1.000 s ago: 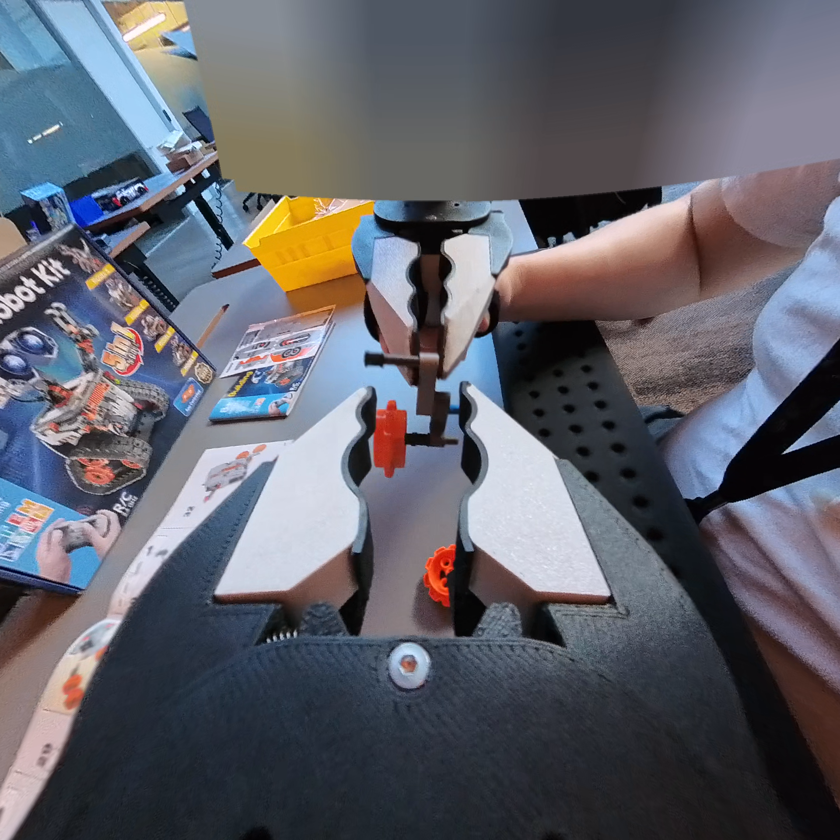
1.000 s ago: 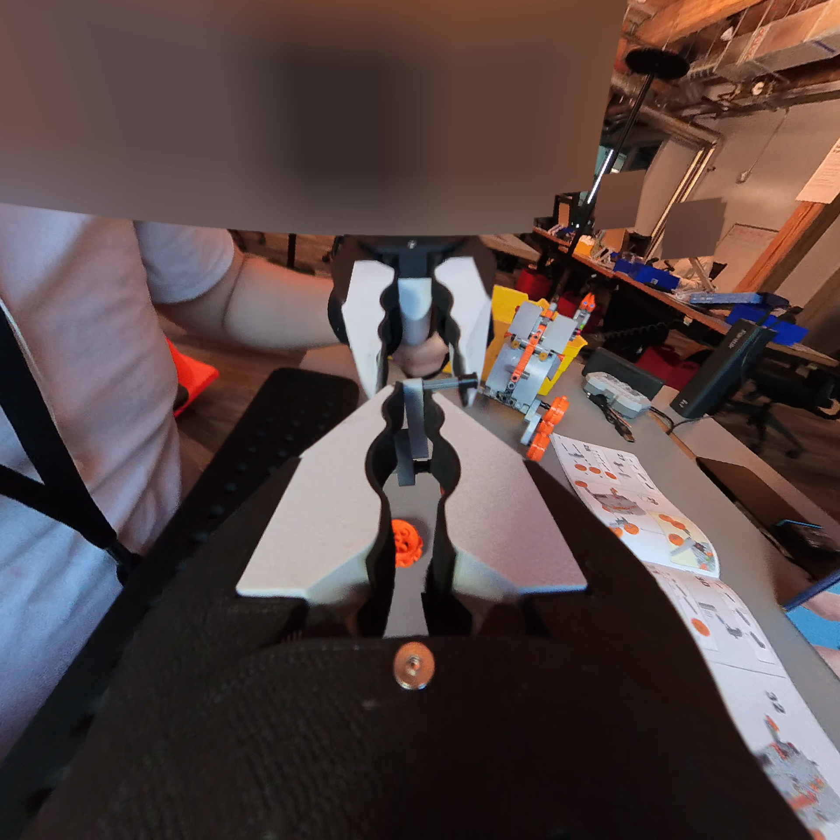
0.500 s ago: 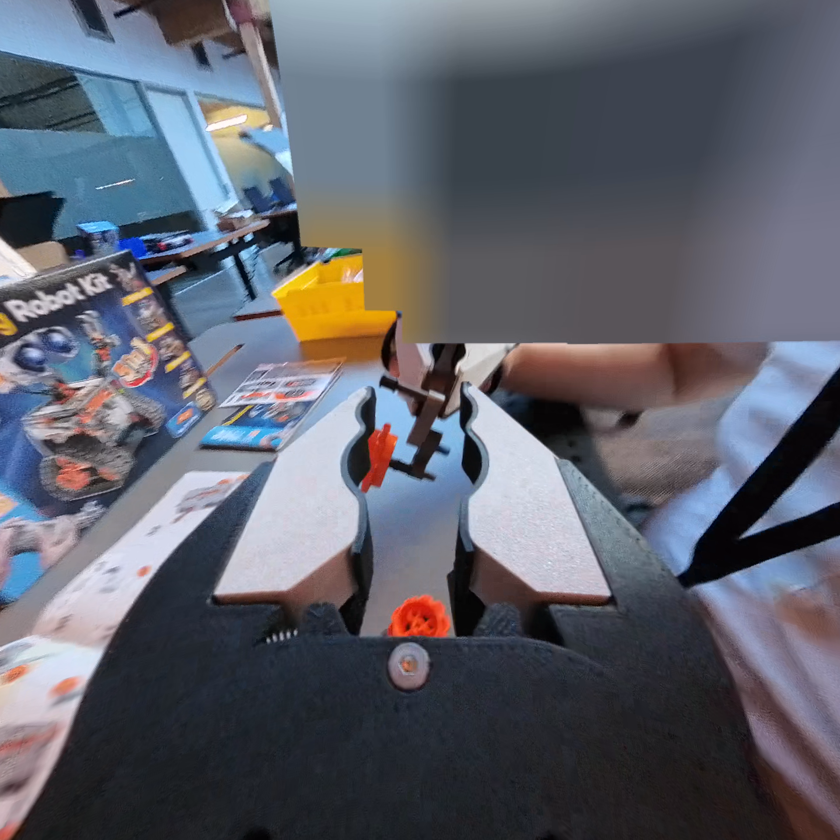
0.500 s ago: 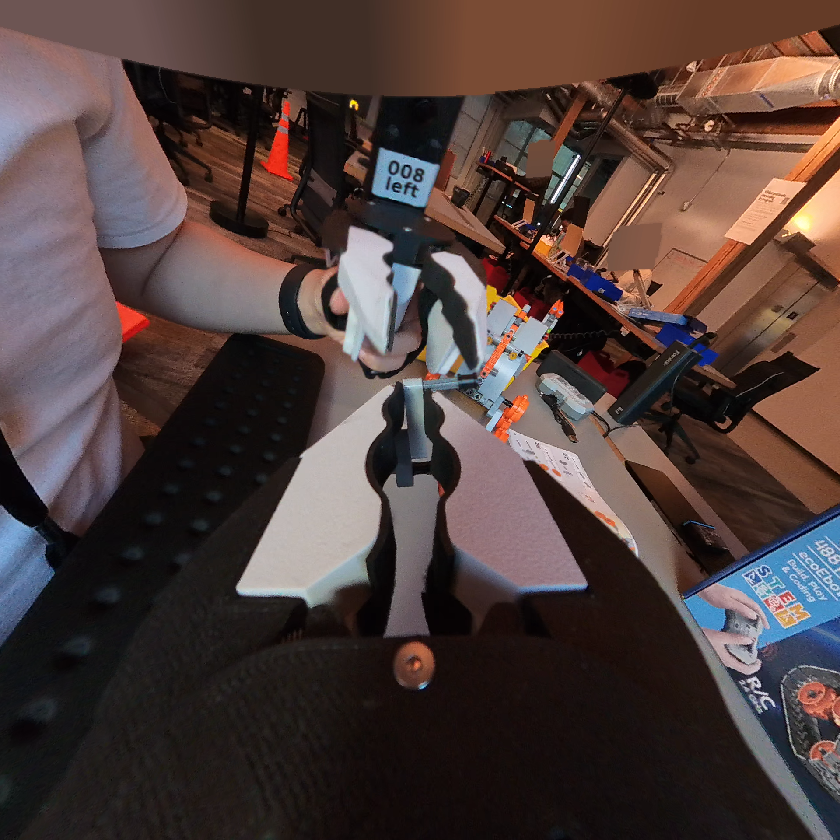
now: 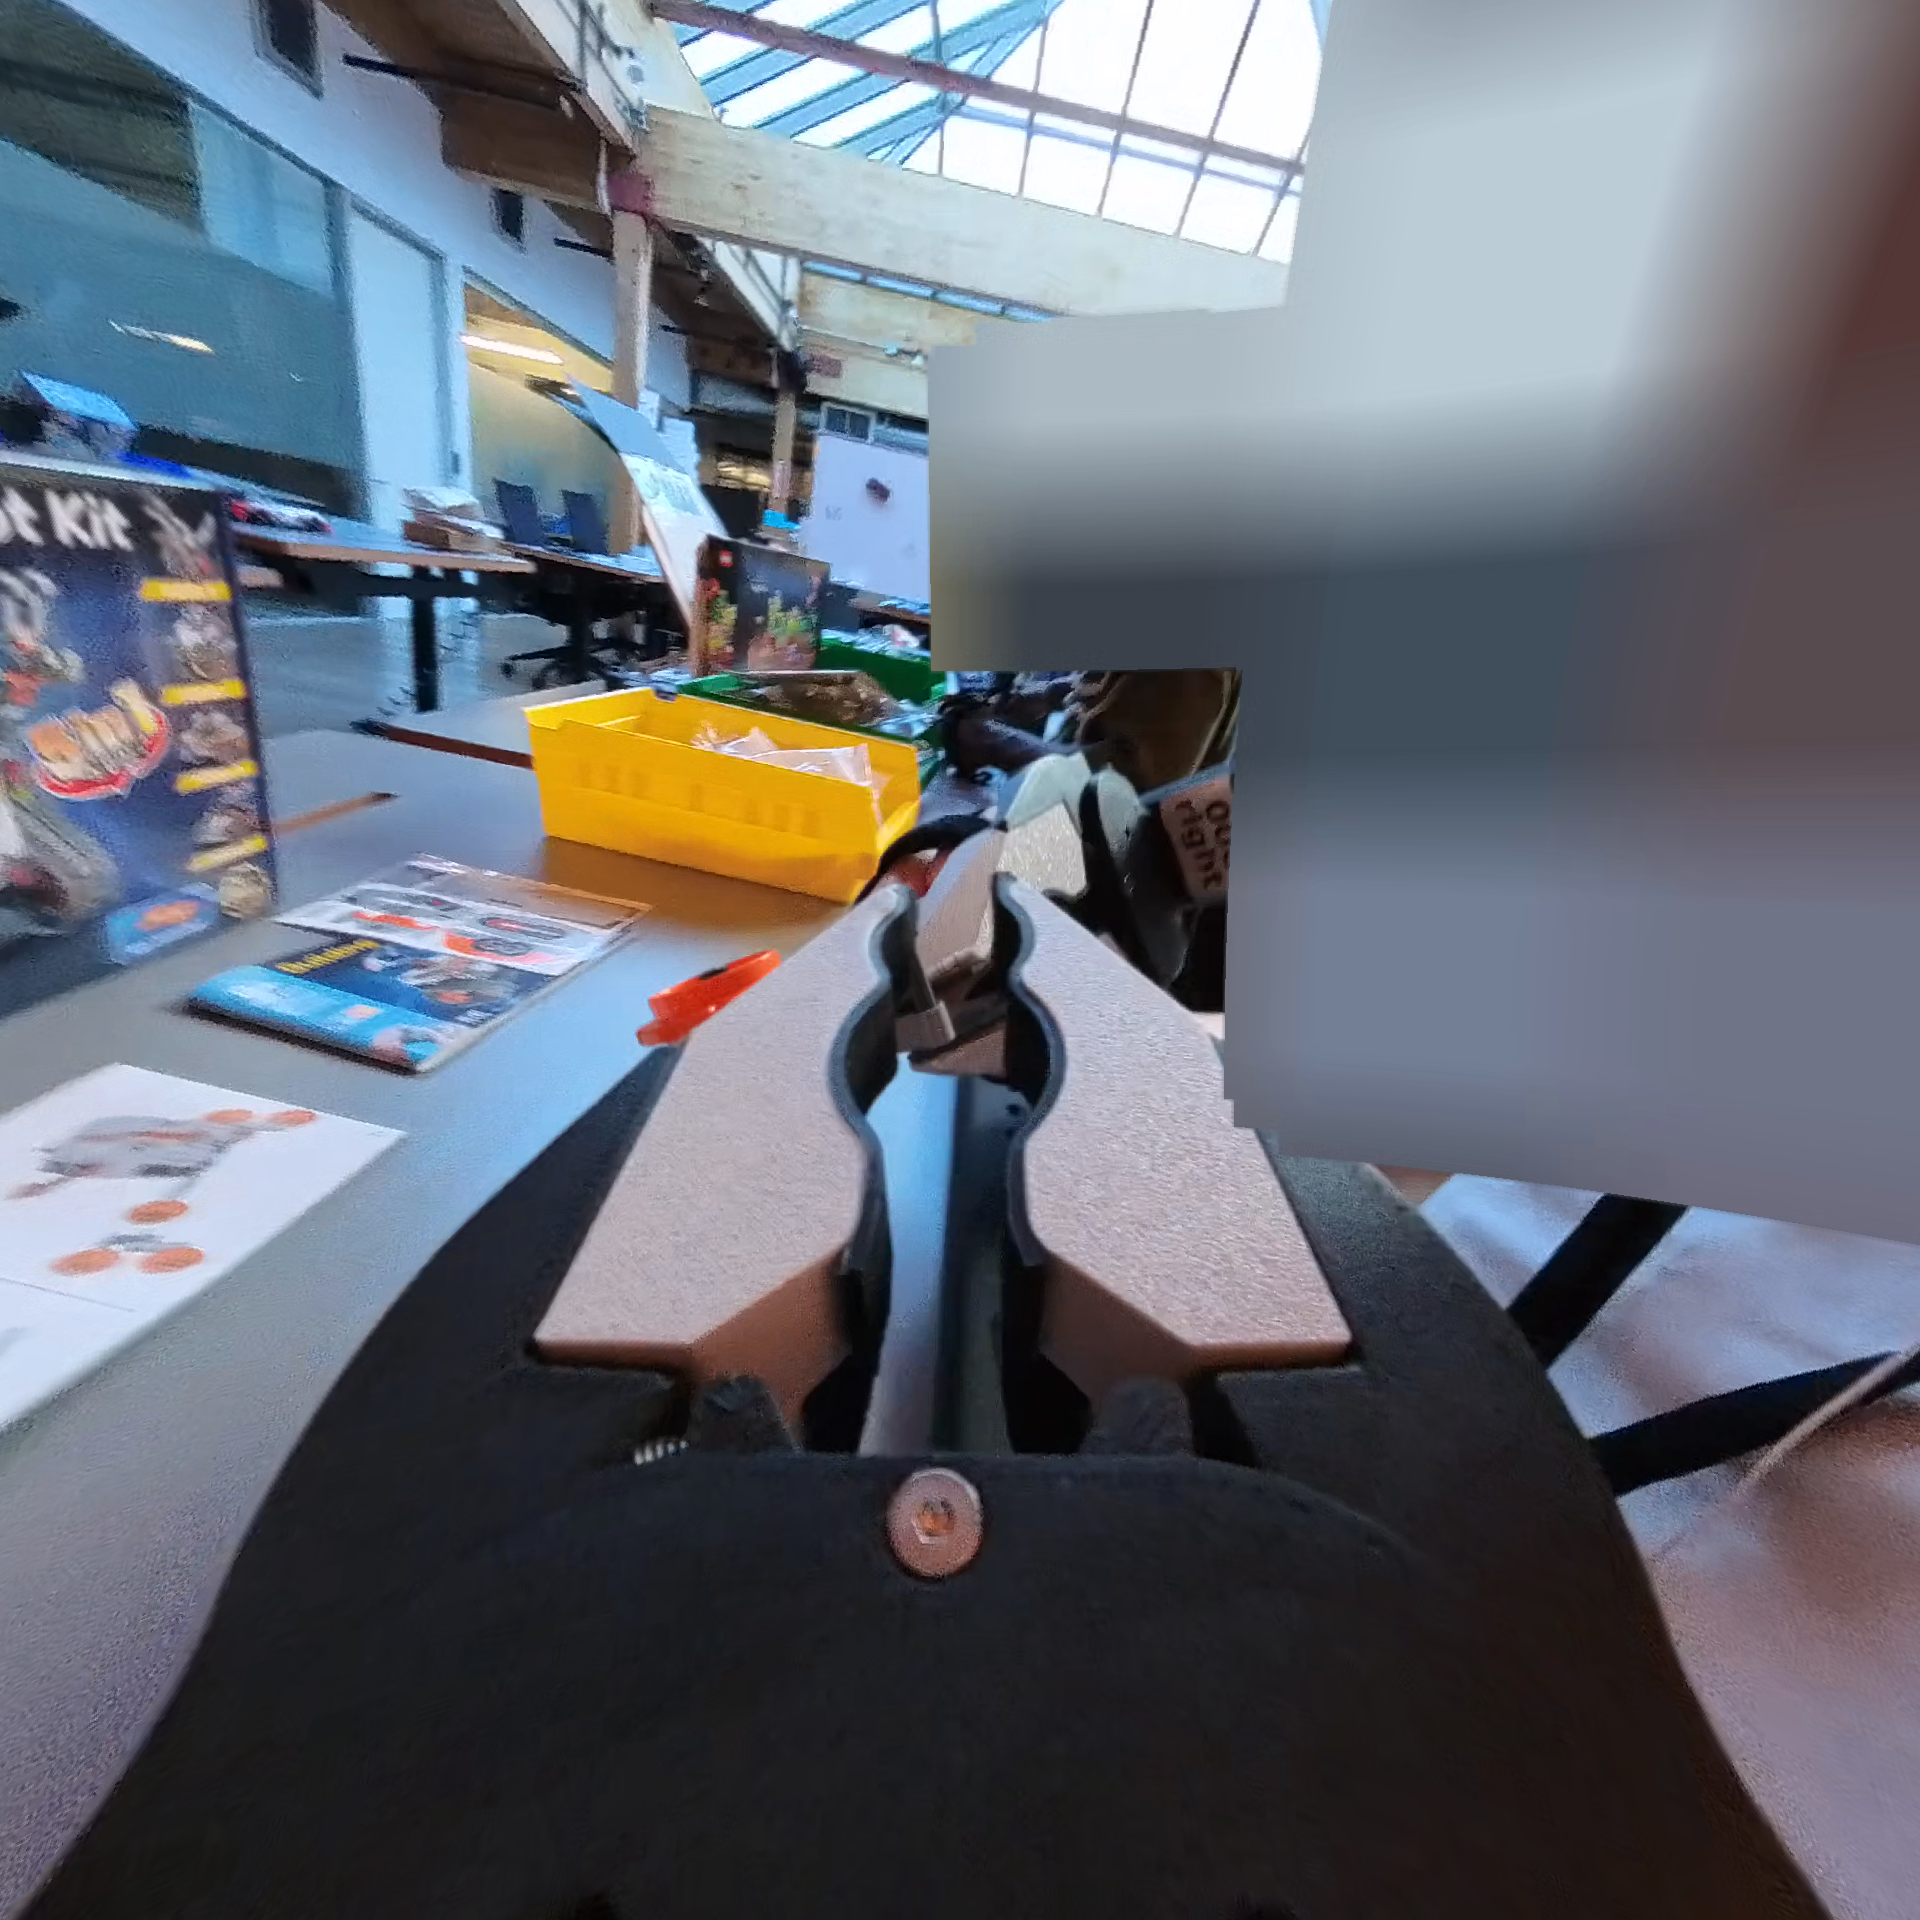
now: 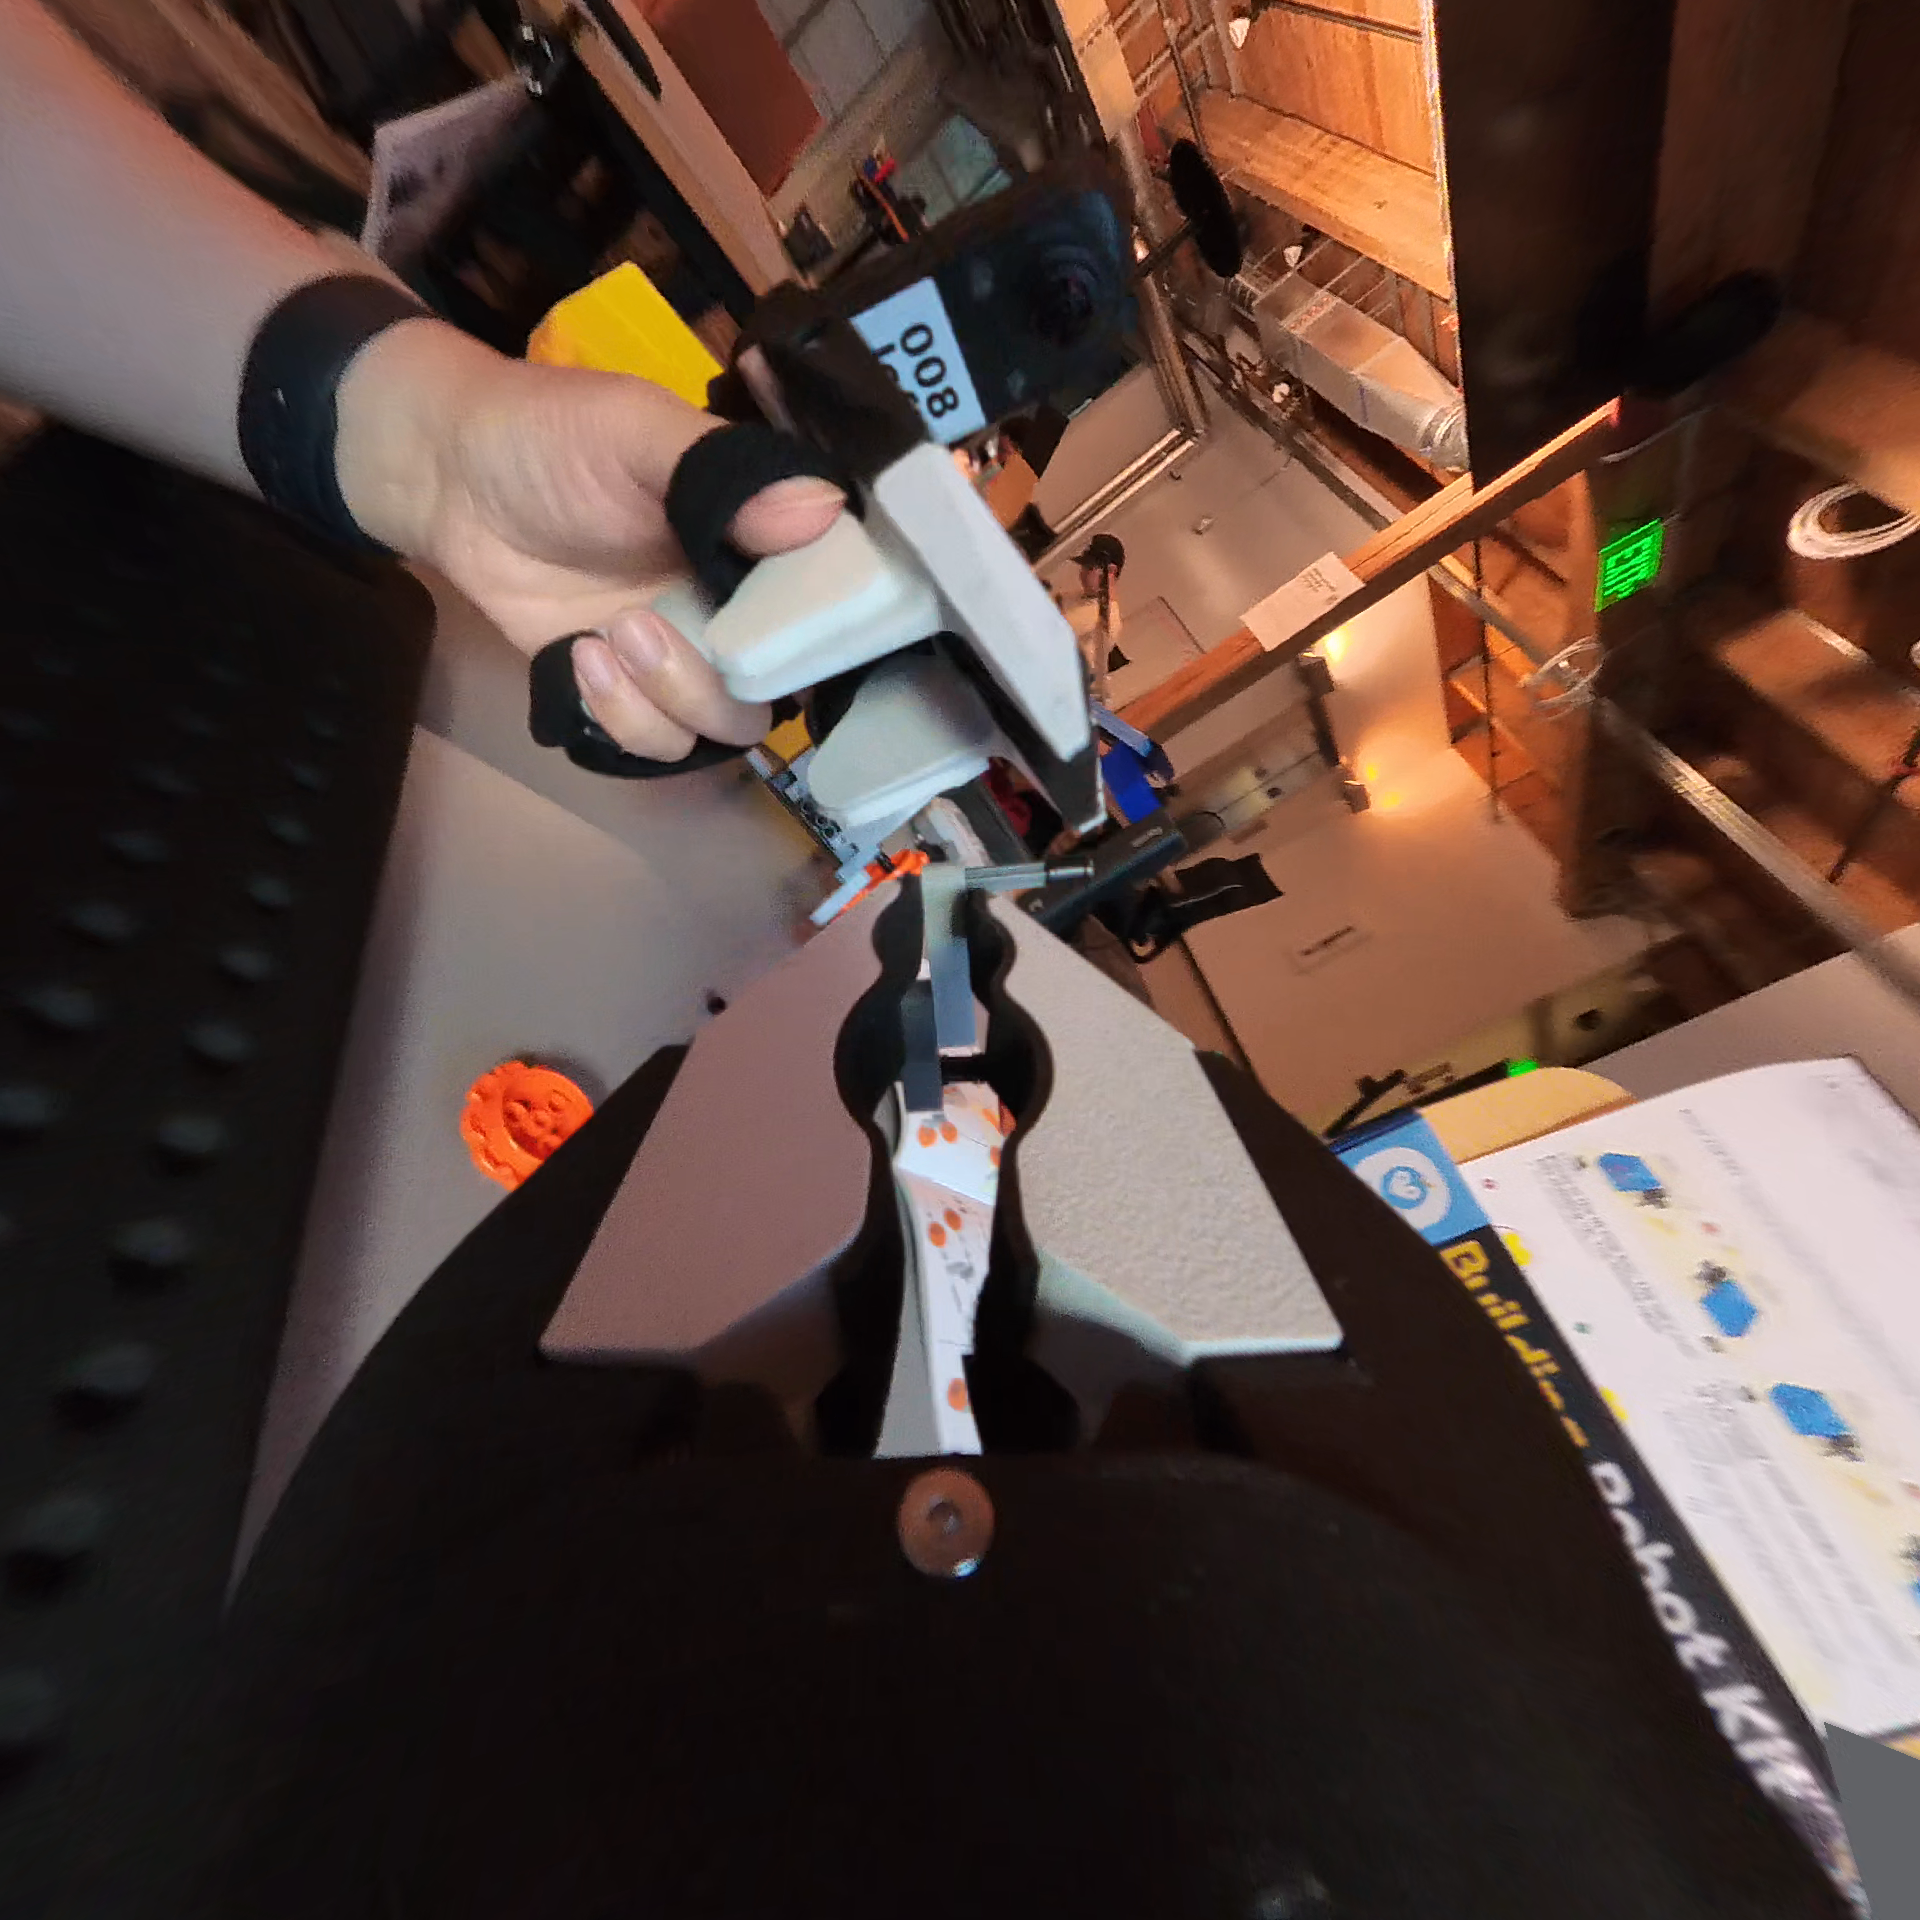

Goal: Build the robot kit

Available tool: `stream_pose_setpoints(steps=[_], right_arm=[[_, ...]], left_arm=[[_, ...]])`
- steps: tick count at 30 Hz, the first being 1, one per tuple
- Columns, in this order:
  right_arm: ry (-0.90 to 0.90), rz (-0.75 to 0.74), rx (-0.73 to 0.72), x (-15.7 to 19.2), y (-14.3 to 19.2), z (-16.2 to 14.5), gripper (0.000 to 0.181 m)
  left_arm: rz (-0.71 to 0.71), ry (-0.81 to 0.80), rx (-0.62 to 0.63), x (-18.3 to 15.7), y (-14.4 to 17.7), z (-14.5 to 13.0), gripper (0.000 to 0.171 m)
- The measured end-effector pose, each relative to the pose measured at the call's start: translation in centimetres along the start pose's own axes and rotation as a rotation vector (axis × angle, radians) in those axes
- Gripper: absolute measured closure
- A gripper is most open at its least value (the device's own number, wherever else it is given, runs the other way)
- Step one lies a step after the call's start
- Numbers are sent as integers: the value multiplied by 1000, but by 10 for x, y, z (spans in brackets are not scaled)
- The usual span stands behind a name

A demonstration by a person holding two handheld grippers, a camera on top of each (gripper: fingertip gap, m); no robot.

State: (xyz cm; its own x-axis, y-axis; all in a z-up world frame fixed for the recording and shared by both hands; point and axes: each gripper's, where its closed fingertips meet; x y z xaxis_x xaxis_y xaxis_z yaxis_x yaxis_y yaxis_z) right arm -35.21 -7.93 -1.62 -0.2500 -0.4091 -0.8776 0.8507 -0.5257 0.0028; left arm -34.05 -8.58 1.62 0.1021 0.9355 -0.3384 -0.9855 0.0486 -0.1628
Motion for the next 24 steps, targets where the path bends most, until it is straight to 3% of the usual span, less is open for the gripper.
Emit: stream_pose_setpoints(steps=[5, 11, 15, 24], right_arm=[[87, -1, 29, 6, -3, -5, 175], [132, 9, 23, 10, -4, -4, 175], [153, 25, 24, 15, -4, -3, 175], [183, -13, 80, 18, -5, -5, 175]], left_arm=[[32, 73, 9, 16, 2, -3, 158], [51, 17, 79, 19, -6, -16, 159], [2, 47, 95, 13, -9, -21, 167], [-75, 202, 40, 11, -6, -26, 167]])
Point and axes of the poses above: each gripper's, where its closed fingertips meet, y back along the fingers, z out of its top, x = y × z across the jaws, and after that the axes turned 8 degrees about y, right-handed
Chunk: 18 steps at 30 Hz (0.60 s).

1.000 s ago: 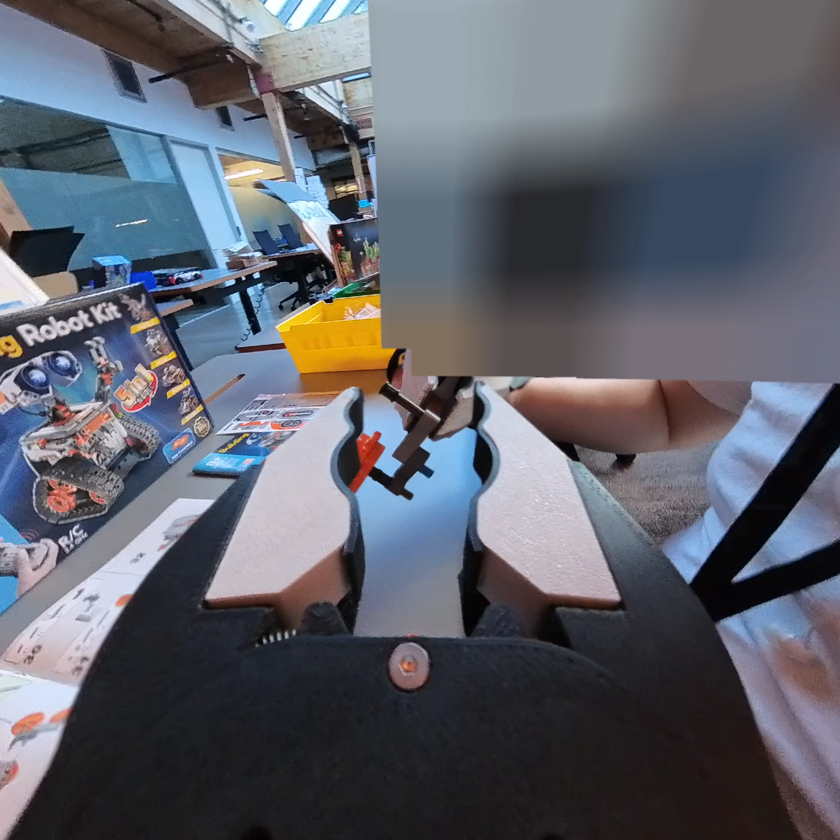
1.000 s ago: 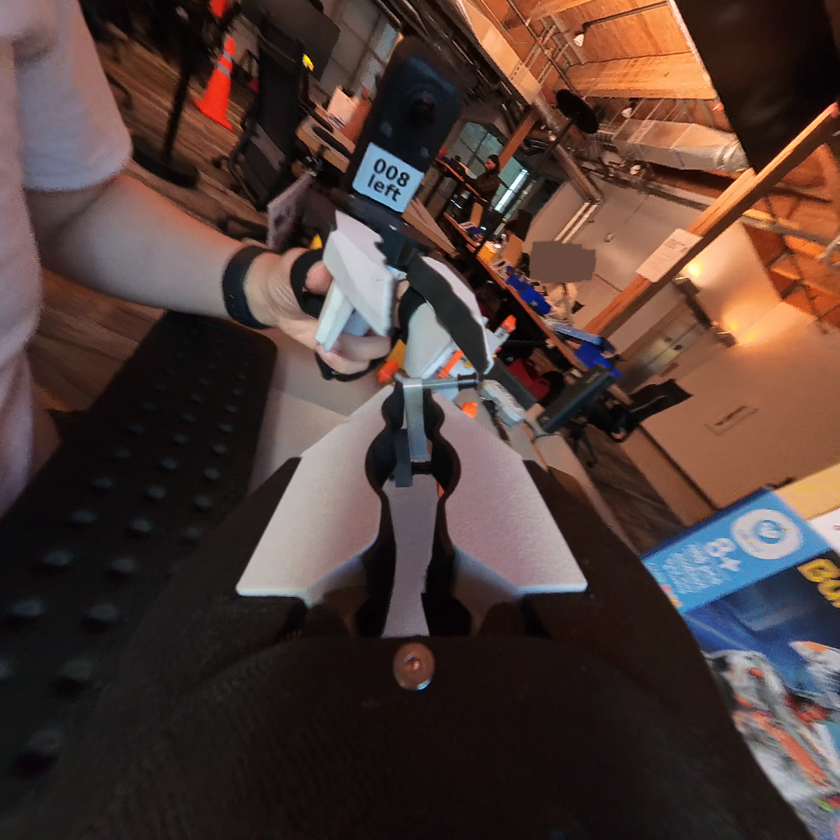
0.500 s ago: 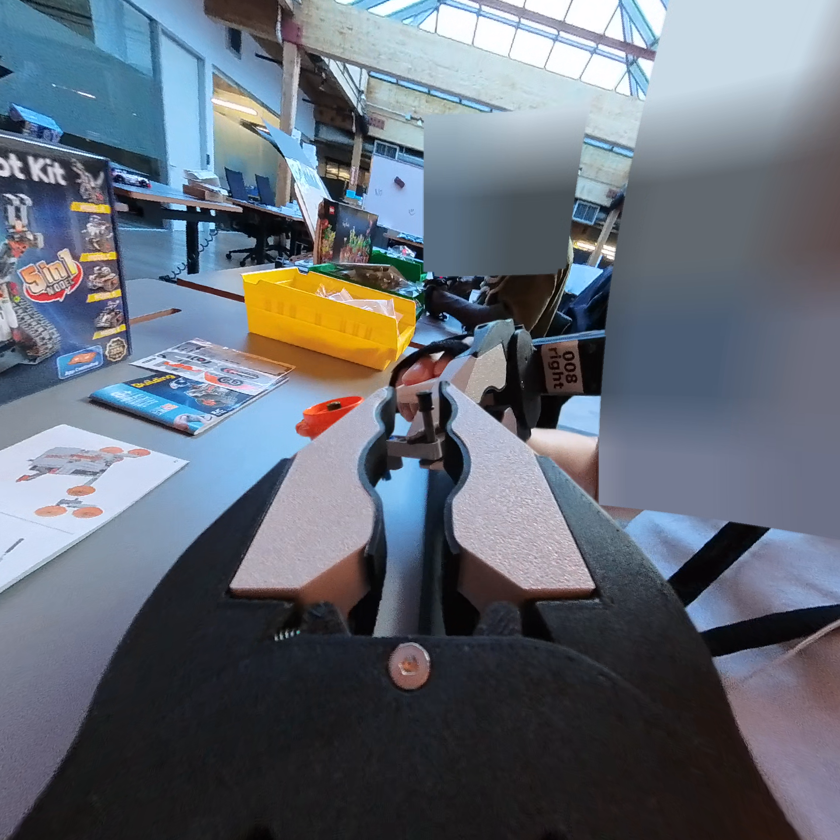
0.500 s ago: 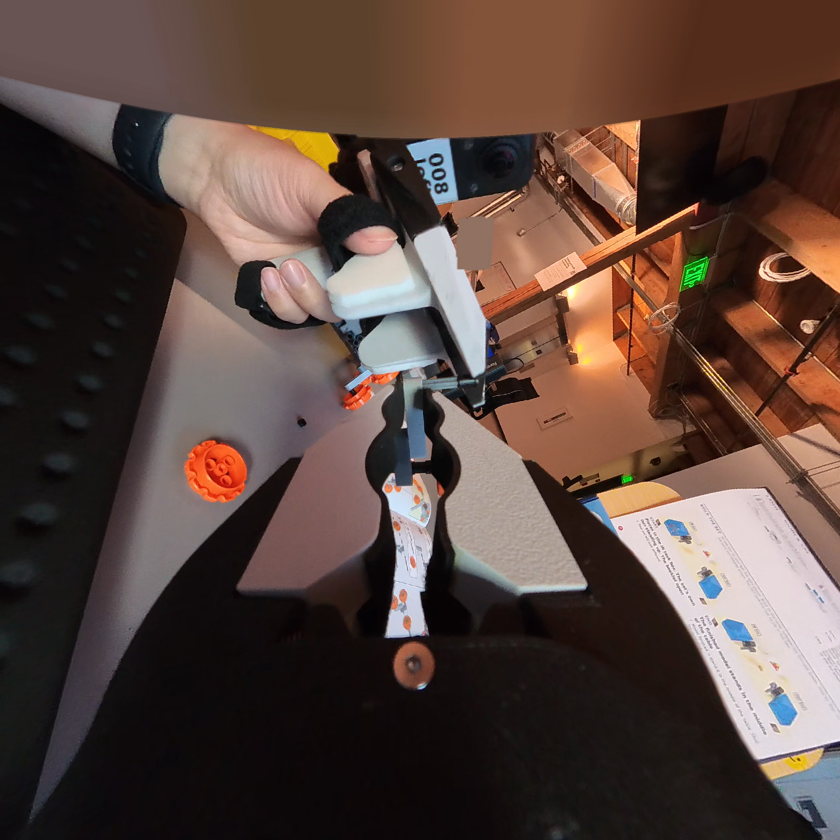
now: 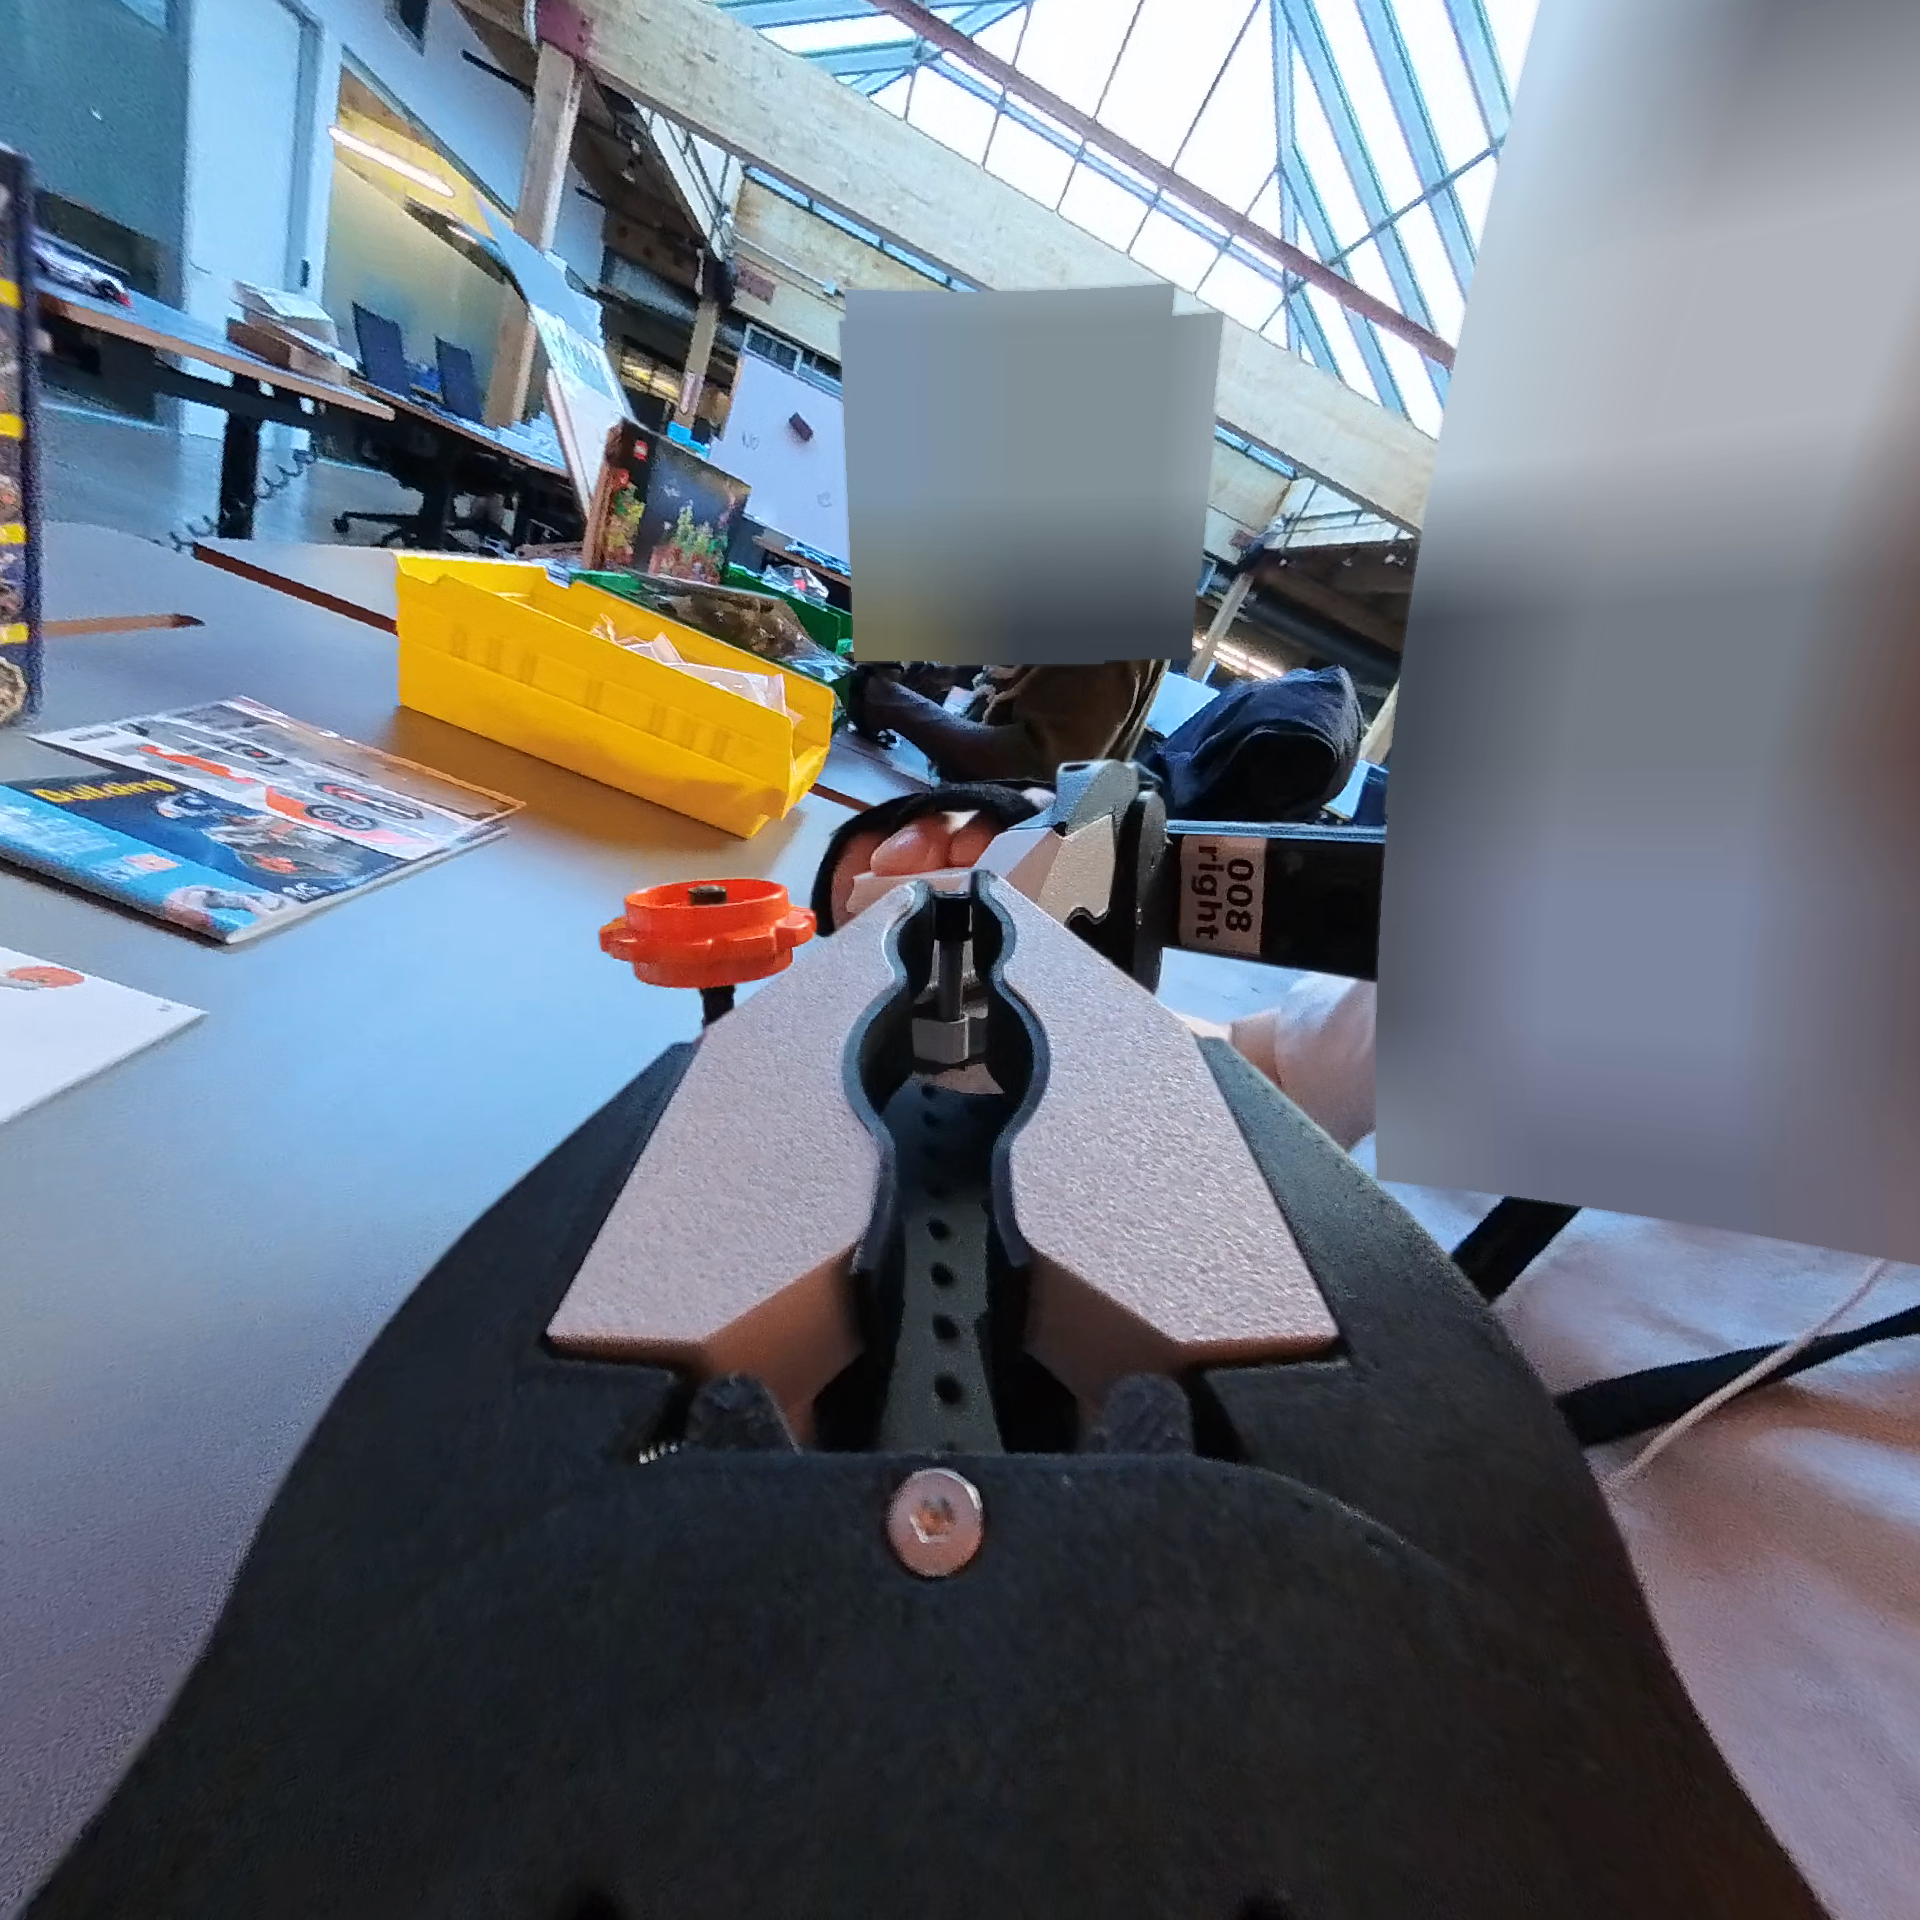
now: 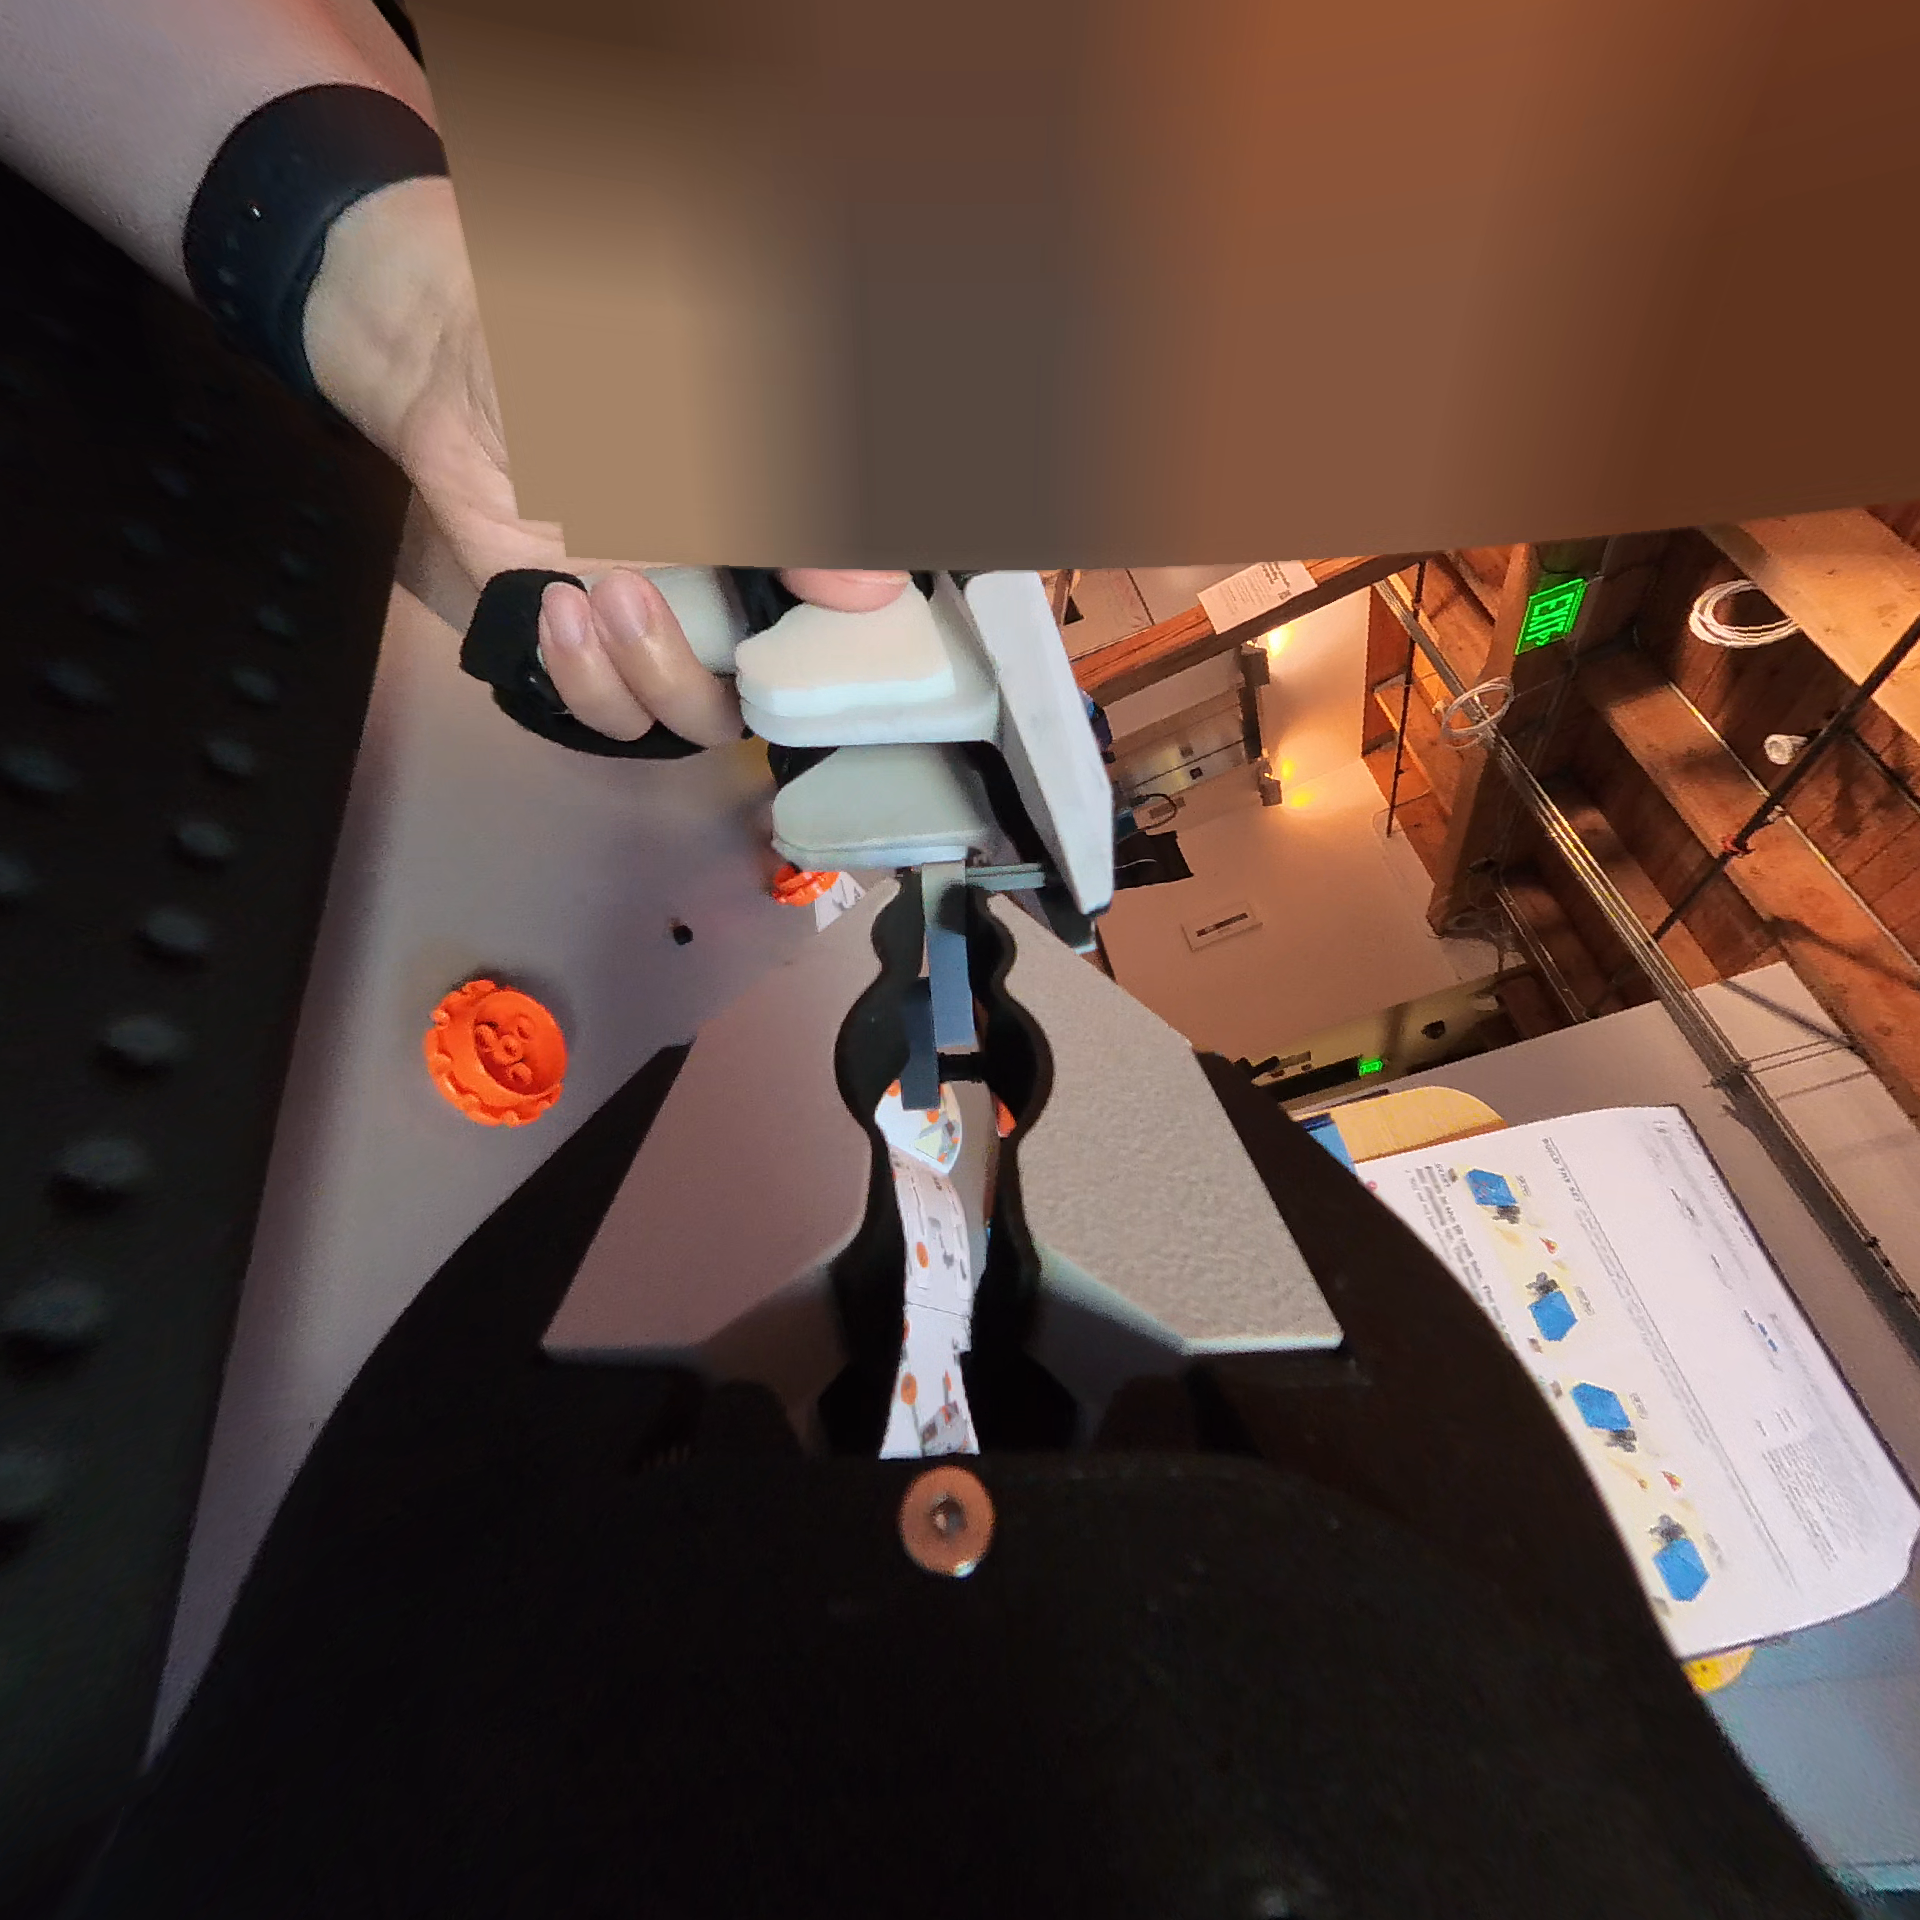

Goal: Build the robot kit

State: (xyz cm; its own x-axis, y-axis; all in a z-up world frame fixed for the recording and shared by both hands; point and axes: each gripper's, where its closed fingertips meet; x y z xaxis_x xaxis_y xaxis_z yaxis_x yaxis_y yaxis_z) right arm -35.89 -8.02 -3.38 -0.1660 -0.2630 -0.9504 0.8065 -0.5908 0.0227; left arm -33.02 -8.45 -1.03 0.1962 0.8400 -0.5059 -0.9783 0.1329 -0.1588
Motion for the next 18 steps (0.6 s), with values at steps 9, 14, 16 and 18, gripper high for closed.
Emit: stream_pose_setpoints(steps=[9, 14, 16, 18], right_arm=[[57, 9, 4, 11, 0, -5, 175], [68, 8, 7, 12, 0, -6, 175], [67, 7, 7, 12, 0, -6, 175], [65, 8, 6, 12, 0, -6, 175]], left_arm=[[34, -119, 65, 4, 4, -15, 160], [48, -118, 46, 7, 7, -13, 168], [50, -121, 45, 7, 7, -13, 168], [36, -113, 30, 5, 7, -11, 164]])
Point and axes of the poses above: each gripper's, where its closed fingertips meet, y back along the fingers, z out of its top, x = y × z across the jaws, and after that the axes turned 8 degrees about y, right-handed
